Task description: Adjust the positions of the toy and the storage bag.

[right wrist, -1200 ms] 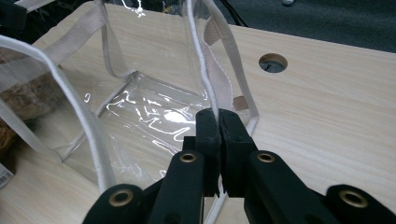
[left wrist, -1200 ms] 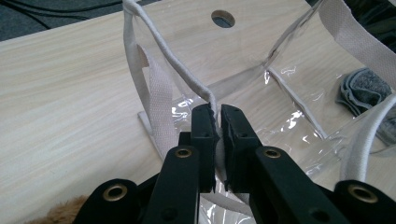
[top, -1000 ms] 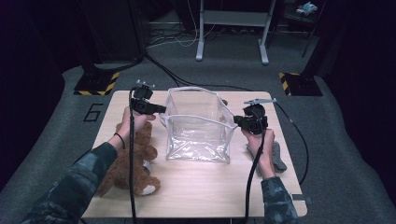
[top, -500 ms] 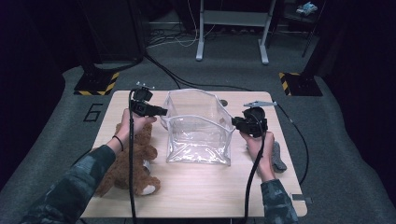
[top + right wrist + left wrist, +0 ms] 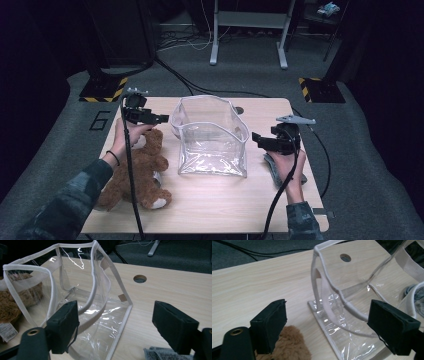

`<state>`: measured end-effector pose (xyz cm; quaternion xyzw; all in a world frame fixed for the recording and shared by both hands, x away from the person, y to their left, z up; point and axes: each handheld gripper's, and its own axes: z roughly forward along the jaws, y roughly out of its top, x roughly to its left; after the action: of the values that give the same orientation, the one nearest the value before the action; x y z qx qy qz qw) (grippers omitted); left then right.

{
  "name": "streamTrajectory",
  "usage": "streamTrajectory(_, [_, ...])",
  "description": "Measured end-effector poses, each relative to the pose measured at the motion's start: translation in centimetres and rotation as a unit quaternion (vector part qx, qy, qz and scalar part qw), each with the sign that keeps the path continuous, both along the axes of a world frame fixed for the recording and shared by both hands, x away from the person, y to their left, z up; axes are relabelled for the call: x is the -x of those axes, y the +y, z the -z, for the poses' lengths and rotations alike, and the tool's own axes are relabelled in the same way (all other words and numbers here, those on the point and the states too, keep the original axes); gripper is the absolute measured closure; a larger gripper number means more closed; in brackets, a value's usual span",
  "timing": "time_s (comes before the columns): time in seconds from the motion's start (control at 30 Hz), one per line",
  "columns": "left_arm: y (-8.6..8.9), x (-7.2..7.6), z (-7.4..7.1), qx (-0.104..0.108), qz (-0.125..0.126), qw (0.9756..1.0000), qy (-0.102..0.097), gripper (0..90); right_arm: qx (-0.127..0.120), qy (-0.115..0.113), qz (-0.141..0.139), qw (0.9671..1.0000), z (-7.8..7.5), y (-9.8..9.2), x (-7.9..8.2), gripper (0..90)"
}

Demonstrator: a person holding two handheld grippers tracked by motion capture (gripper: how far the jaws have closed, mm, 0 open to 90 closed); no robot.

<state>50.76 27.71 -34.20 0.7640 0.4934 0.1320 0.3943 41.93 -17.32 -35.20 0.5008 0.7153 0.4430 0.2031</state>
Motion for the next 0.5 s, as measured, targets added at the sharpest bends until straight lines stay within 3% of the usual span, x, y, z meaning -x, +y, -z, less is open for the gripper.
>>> streamTrajectory(0.17, [1.7,1.1,0.5,0.0,-0.027,0.9996,-0.003,9.1,0.008,0.013,0.003,0.9999,1.5,-0.8,1.1,14.9])
streamTrajectory(0.5, [4.1,3.0,2.8,-0.017,-0.051,0.9985,0.009,0.8,0.024,0.026,0.012,0.9993,7.3,-1.0,2.9,11.3])
